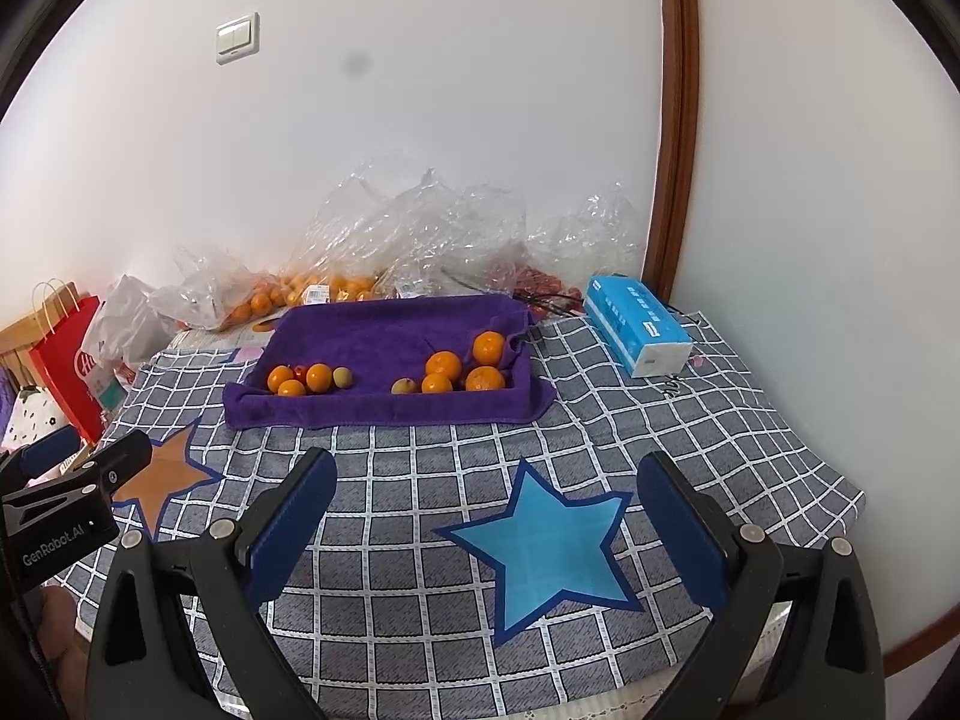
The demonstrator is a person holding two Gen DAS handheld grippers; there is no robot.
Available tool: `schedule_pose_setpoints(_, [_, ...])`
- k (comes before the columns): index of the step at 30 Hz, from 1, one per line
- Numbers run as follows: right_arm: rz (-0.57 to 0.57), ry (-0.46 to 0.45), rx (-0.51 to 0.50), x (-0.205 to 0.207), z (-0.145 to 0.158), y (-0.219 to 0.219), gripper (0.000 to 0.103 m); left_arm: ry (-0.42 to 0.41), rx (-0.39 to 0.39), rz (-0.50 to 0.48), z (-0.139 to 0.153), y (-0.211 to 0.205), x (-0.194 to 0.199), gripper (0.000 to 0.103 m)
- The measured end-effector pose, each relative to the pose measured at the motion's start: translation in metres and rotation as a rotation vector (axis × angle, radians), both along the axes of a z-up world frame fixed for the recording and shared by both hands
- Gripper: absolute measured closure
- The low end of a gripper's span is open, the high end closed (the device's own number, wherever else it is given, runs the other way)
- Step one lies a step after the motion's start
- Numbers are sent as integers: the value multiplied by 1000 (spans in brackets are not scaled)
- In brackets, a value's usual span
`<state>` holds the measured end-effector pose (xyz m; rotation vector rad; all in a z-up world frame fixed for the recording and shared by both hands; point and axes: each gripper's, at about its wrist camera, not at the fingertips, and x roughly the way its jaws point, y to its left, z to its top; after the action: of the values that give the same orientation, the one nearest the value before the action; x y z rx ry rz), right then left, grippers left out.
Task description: Organize fruits
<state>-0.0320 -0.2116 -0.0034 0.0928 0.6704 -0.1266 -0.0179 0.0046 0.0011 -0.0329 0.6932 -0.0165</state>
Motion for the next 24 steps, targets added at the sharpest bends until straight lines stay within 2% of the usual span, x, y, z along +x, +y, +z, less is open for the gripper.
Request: schedule_pose_setpoints(24, [-4,1,15,-1,0,-2,4,9,7,4,1,-2,2,14])
